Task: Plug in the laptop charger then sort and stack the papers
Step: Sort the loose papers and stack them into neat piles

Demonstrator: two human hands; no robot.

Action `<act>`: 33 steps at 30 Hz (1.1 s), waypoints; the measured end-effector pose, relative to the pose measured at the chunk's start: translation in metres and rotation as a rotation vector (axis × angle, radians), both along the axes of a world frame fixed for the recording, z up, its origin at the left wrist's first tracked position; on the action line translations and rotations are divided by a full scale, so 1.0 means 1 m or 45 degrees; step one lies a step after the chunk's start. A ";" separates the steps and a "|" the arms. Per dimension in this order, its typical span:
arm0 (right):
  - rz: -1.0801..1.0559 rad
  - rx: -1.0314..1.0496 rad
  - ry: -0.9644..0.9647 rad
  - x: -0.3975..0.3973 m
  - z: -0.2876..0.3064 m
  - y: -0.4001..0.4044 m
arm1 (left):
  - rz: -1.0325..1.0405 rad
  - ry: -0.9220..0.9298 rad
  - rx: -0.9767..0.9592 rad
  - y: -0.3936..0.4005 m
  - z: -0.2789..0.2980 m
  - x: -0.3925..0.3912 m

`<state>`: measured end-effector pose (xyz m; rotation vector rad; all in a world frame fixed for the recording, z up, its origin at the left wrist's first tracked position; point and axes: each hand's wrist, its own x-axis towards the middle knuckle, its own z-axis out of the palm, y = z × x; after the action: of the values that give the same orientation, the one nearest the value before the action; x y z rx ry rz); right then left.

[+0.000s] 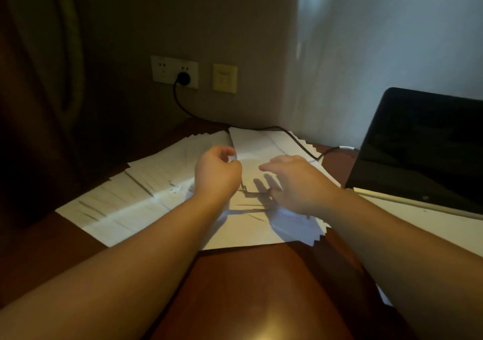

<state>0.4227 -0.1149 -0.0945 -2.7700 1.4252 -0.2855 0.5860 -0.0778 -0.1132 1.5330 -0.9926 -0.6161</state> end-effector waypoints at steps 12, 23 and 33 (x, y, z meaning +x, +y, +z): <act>0.071 -0.091 -0.199 -0.009 -0.034 -0.014 | 0.050 -0.253 -0.134 0.002 -0.022 -0.003; 0.071 -0.225 -0.537 -0.010 -0.034 -0.013 | -0.146 -1.019 0.117 -0.002 -0.030 -0.009; 0.120 0.008 -0.485 -0.011 -0.035 -0.009 | -0.222 -1.072 0.116 -0.003 -0.026 -0.002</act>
<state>0.4117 -0.1241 -0.1297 -2.5797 1.1960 -0.7549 0.5840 -0.0811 -0.1392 1.8361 -1.7577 -0.1030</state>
